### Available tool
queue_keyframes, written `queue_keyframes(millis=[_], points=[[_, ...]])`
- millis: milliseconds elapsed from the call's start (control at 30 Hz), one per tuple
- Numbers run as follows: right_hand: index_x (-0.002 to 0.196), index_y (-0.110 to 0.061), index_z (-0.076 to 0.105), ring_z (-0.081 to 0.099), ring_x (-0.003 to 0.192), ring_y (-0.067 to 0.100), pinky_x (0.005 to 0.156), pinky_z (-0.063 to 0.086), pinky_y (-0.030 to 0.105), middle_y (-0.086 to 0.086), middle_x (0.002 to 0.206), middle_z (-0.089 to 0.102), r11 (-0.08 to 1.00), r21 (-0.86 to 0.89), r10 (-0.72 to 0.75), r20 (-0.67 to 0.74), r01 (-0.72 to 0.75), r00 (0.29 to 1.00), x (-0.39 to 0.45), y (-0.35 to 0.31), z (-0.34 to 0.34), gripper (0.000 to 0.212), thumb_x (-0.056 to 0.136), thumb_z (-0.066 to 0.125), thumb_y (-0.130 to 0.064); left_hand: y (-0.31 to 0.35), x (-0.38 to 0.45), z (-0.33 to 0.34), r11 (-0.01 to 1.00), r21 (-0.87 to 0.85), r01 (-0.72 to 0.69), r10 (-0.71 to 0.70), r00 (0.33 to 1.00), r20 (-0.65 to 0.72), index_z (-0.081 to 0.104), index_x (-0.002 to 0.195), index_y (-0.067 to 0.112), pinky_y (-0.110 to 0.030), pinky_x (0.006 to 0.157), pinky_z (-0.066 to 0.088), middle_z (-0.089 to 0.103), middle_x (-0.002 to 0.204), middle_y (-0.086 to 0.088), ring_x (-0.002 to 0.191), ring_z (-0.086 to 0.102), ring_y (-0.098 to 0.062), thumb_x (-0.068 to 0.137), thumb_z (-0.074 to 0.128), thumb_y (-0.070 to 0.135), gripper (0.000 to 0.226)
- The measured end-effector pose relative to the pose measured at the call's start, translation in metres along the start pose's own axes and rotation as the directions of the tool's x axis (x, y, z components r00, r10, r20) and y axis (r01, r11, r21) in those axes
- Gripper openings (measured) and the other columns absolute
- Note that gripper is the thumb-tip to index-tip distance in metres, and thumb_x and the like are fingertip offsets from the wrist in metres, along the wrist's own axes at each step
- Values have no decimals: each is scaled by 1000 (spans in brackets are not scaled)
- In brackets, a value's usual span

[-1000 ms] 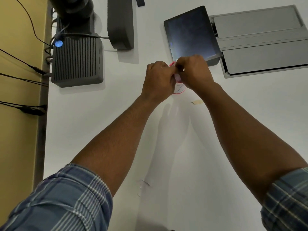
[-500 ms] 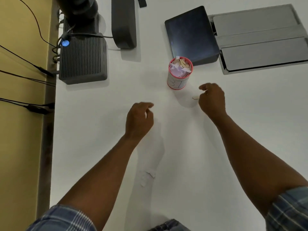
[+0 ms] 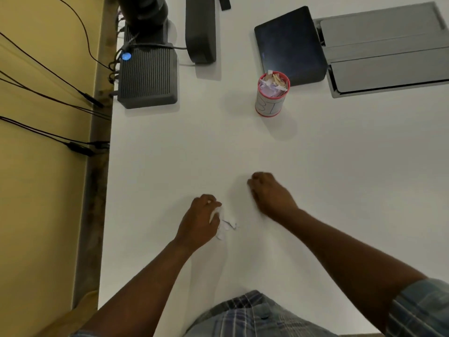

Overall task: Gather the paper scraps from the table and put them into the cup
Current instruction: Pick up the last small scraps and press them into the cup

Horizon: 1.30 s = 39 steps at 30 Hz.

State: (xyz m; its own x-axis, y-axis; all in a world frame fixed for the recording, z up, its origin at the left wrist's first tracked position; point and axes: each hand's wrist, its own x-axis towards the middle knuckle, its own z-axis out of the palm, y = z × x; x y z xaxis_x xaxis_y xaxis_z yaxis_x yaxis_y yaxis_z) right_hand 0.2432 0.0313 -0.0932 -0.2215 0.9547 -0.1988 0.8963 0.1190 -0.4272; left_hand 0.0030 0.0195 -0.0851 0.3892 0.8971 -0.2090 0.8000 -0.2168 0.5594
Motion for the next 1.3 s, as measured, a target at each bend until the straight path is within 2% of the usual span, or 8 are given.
queue_keyframes(millis=[167,333,600,767,900,1033,1200,1300], points=[[141,-3,38,40,127,32,103,39,38,18,141,42,989,4,-147,135,147,980,-31,-42,24,48,99,43,-26,4,-37,21,987,112,112,-128,981,147,42,134,23,-23,88,45,37,124,6,112,37,-10,74,68,53,72],[145,-9,32,38,128,29,100,42,39,14,143,40,969,-8,-243,186,249,952,-50,-58,34,55,96,48,-27,11,-51,31,985,118,125,-131,990,47,46,131,22,-15,78,39,43,115,5,101,41,-9,86,61,42,51],[113,-8,55,48,108,25,64,44,37,10,115,52,977,-61,-196,139,206,971,-68,-68,36,24,96,38,-13,20,-52,31,991,-3,136,-136,990,-31,62,99,15,-18,75,43,52,105,4,91,50,-8,92,56,25,14],[117,-8,56,48,107,25,70,47,37,9,115,54,987,-65,-139,146,149,980,-83,-57,39,29,96,36,-11,25,-54,32,997,24,71,-69,996,-61,65,88,11,-21,70,42,56,93,0,86,50,-12,92,55,14,11],[109,-11,67,56,101,24,77,47,32,6,109,64,989,140,51,31,-55,998,-81,-49,36,28,87,50,-5,27,-52,30,997,64,42,-40,999,-35,63,88,8,-32,71,49,57,93,-6,86,52,-19,91,53,8,11],[91,-12,76,65,69,17,65,52,27,7,91,73,767,520,456,-27,-377,890,-78,-37,24,19,80,63,-2,35,-49,28,985,12,170,-169,983,-73,60,102,6,-33,79,48,56,103,-9,96,52,-23,88,58,8,15],[89,-19,77,59,62,2,53,40,6,-5,79,73,606,603,606,72,-518,792,-82,-18,13,17,85,62,-12,36,-53,29,984,44,172,-170,984,-50,64,83,2,-24,68,42,57,92,-10,85,55,-23,85,58,2,7],[91,-22,76,58,64,1,52,38,9,-8,75,69,537,622,642,137,-569,755,-83,-15,9,14,85,64,-19,39,-49,24,979,20,203,-202,978,-49,61,73,1,-30,65,46,57,86,-11,78,55,-23,79,59,-3,8]])
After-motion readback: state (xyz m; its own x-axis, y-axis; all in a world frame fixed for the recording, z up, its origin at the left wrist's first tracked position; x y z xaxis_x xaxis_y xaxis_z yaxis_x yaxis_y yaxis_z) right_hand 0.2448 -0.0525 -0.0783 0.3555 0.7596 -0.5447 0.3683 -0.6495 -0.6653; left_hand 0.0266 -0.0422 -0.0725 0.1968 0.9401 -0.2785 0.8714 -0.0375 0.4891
